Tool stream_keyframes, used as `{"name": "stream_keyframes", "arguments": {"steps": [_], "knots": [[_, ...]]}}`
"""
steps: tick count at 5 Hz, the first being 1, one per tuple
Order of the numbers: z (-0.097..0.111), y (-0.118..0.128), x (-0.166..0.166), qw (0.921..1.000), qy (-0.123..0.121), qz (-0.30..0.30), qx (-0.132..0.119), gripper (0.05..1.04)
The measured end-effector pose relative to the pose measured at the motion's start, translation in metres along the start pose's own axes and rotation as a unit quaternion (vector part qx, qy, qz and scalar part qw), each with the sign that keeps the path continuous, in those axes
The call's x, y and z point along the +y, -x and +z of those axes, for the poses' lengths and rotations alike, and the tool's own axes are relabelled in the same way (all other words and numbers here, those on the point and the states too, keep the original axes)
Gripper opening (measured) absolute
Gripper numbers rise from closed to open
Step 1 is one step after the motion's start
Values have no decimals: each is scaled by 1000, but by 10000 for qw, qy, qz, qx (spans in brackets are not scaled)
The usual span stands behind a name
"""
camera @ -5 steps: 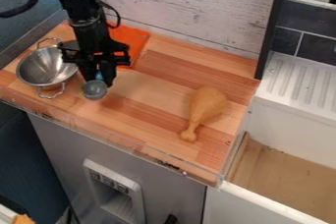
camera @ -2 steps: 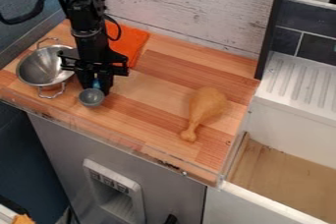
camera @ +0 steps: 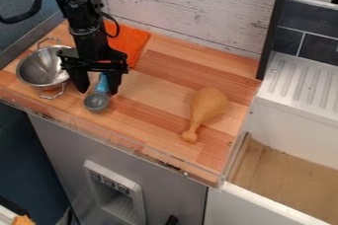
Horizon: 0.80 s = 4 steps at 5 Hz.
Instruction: Move the plastic ice cream scoop to the lower center of the countertop
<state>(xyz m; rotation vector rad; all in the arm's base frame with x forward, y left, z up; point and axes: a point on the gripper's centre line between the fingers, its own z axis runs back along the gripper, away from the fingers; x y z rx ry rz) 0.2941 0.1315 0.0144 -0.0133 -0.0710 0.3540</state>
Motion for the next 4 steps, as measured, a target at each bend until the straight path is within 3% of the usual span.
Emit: {"name": "stream_keyframes", "arguments": {"steps": [1,3,4], "knots": [[4,1,0,9999,0,-99,38,1005],[57,-7,-4,9979,69,-176,-620,1001],[72,-7,-2,9966,145,-211,-780,1001]]}}
